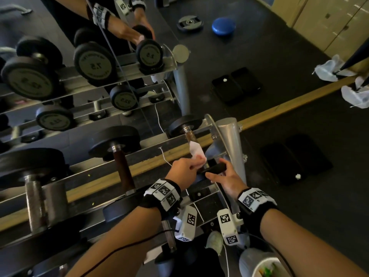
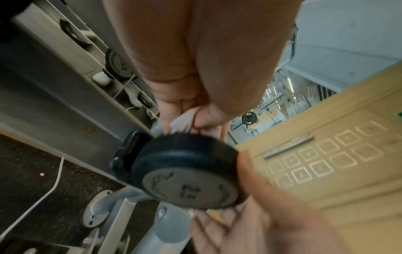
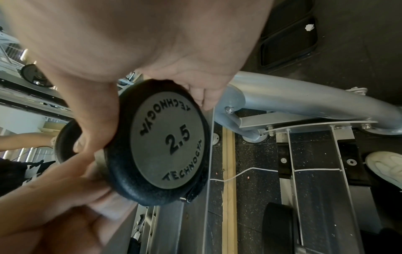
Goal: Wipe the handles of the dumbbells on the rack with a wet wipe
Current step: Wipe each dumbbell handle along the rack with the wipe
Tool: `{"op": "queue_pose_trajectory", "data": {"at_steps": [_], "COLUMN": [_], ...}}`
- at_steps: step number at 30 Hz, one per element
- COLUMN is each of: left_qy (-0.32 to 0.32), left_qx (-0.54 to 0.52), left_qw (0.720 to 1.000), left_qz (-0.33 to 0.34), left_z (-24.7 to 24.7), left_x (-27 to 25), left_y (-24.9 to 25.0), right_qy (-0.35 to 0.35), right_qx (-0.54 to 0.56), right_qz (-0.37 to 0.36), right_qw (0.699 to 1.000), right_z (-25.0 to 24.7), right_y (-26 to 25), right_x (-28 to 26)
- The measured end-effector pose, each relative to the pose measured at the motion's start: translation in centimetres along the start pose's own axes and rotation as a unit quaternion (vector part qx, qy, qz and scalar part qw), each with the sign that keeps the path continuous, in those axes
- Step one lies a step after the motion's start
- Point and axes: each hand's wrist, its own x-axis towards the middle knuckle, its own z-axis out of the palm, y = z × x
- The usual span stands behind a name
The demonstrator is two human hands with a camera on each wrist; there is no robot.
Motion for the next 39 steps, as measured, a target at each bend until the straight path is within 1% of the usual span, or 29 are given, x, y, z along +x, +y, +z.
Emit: {"op": "queue_pose_trajectory", "data": {"at_steps": [1,2,3,4,5,6,7,8,10,12,14,18,20,23,25,27,29,33,36,39], "left_qy": [0.008,0.039,0.095,0.163,0.219,0.253,0.264,0.253,0.199,0.131,0.096,0.103,0.085,0.046,0.040,0.033,0.015,-0.017,-0.029,-0.023], "left_qx": [-0.070,-0.144,-0.198,-0.212,-0.201,-0.174,-0.134,-0.083,-0.005,0.021,0.044,0.061,0.060,0.010,-0.002,0.009,0.044,0.000,0.014,0.017], "left_qw": [0.997,0.988,0.974,0.962,0.953,0.951,0.955,0.963,0.980,0.991,0.994,0.992,0.994,0.999,0.998,0.997,0.995,0.997,0.998,0.999], "left_qz": [-0.022,-0.042,-0.057,-0.059,-0.054,-0.043,-0.035,-0.028,-0.017,-0.019,-0.031,-0.040,-0.016,0.026,0.050,0.076,0.093,0.074,0.062,0.044], "left_z": [-0.6,-1.4,-2.3,-3.2,-3.9,-4.4,-4.6,-4.5,-3.5,-2.1,-1.1,-1.5,-1.6,-0.7,-0.1,0.1,0.0,-0.7,-1.3,-2.2], "left_x": [-0.2,-0.3,-0.3,0.0,0.4,1.0,1.6,2.2,2.9,3.1,3.2,3.5,3.3,1.9,1.1,0.5,0.0,-1.1,-1.6,-2.7], "left_y": [0.2,0.3,0.5,0.6,0.6,0.6,0.8,1.0,1.3,1.3,1.0,0.7,0.6,0.2,-0.3,-0.6,-0.5,0.3,0.4,0.1], "right_qy": [0.001,0.001,0.001,-0.002,-0.004,-0.006,-0.007,-0.006,-0.004,-0.003,0.005,0.012,0.015,0.027,0.044,0.055,0.068,0.101,0.110,0.110], "right_qx": [0.005,0.009,0.013,0.017,0.020,0.020,0.017,0.012,0.009,0.005,-0.014,-0.012,-0.003,0.000,0.000,0.018,0.038,0.041,0.043,0.046], "right_qz": [0.001,0.004,0.007,0.008,0.008,0.007,0.007,0.004,-0.002,-0.006,-0.011,-0.014,-0.014,-0.016,-0.019,-0.021,-0.023,-0.037,-0.042,-0.043], "right_qw": [1.000,1.000,1.000,1.000,1.000,1.000,1.000,1.000,1.000,1.000,1.000,1.000,1.000,1.000,0.999,0.998,0.997,0.993,0.992,0.992], "right_z": [0.1,0.2,0.2,0.2,0.2,0.2,0.2,0.3,0.2,0.2,0.2,0.3,0.4,0.7,1.0,1.3,1.7,2.5,2.9,2.7], "right_y": [-0.1,-0.1,0.0,0.0,0.1,0.1,0.2,0.2,0.4,0.5,0.6,0.7,0.7,1.0,1.3,1.4,1.3,1.5,1.6,1.5], "right_x": [0.0,-0.1,0.0,0.0,0.1,0.1,0.1,0.1,0.1,0.2,0.2,0.0,0.0,-0.1,-0.3,-0.4,-0.7,-1.5,-2.0,-3.2]}}
